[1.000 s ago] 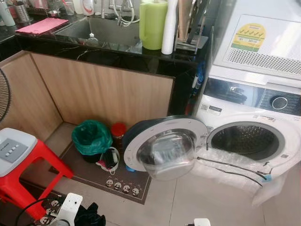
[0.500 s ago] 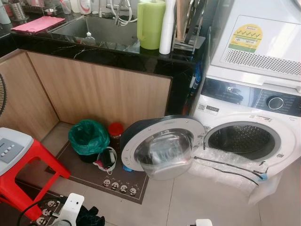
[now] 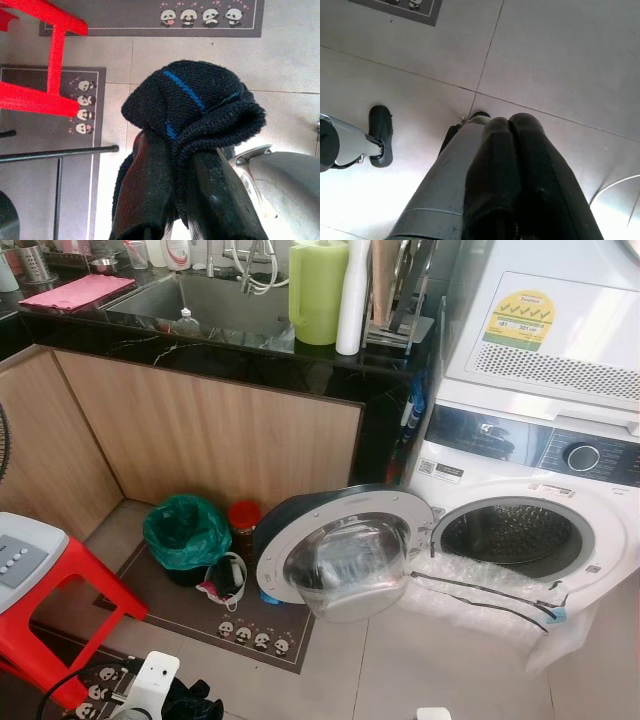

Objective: Clothes washing

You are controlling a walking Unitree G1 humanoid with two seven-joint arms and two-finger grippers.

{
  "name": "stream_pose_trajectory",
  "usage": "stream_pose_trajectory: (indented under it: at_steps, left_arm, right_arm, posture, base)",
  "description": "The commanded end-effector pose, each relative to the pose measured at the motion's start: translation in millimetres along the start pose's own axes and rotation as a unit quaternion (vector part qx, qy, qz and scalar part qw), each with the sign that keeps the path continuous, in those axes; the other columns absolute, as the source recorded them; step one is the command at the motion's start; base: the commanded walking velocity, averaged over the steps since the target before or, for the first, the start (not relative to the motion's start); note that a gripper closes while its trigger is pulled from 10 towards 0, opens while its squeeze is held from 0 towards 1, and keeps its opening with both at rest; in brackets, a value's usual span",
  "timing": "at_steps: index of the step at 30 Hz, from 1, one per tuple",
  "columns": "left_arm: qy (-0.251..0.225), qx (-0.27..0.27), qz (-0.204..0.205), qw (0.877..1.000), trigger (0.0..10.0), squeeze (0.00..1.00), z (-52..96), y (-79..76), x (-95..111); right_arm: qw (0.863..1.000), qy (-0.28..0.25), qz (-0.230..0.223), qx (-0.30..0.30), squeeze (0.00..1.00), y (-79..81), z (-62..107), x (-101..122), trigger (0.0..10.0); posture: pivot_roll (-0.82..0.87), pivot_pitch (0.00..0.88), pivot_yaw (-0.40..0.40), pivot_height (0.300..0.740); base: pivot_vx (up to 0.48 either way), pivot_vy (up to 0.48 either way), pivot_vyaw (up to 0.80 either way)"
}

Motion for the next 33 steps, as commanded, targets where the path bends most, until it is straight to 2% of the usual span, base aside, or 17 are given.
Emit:
stream_pose_trajectory:
  at_steps: [1,7,33]
  left_arm:
    - [0.002,-0.006,-0.006,1.0,10.0,0.0,0.0,-2.9,-0.9]
    - [0.001,-0.006,-0.001,1.0,10.0,0.0,-0.3,-3.0,0.6]
    - [-0.002,0.0,0.014,1.0,10.0,0.0,-1.1,-3.7,3.7]
  right_arm:
    - [1.0,-0.001,-0.007,-0.003,0.0,-3.4,0.5,-0.6,10.0]
    - [1.0,-0.008,-0.011,-0.014,0.0,-6.5,0.4,2.2,10.0]
    - [1.0,-0.012,-0.003,-0.01,0.0,-8.9,0.0,6.7,10.0]
  posture:
    - [0.14,0.0,-0.069,0.74]
    - [0.15,0.0,-0.078,0.74]
    - [0.15,0.0,-0.102,0.74]
  base:
    - [0.0,-0.281,0.0]
    - [0.0,-0.278,-0.69]
    - [0.0,-0.267,0.0]
Point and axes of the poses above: a point about 5 cm out from each wrist's last joint towards the gripper, its own z axis pointing back from the gripper into the wrist, its own x axis along the axis of the wrist's last joint, y = z × x, the point moved 6 cm from there along -z, pointing out of the wrist towards the gripper, and after that the axes turned 8 degrees about -z, right-handed, at the moved point
